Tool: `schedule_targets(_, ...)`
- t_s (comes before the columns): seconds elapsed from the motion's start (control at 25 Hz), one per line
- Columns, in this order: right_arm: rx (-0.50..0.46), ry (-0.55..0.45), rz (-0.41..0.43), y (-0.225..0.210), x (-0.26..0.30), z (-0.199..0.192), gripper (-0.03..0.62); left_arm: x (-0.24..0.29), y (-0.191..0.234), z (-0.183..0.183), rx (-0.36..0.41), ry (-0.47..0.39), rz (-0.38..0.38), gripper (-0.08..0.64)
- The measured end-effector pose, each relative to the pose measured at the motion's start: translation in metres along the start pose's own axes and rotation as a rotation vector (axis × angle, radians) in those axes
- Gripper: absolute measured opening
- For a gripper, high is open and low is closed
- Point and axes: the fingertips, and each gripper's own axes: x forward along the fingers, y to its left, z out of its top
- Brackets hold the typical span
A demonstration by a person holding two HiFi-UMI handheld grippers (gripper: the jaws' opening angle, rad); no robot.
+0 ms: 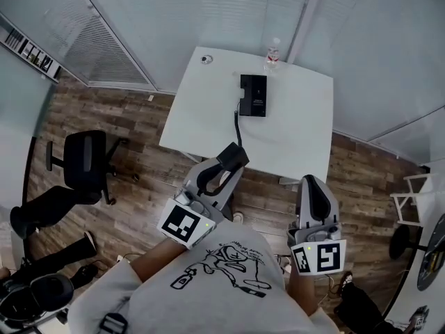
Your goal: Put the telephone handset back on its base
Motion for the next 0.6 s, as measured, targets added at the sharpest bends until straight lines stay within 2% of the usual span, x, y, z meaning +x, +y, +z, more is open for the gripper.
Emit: schedule_targets(0.6,-0.051,0.022,0.064,0.007,0.143,0.015,0.015,0.057,0.109,0.007,-0.046,0.009,-0.029,0.074)
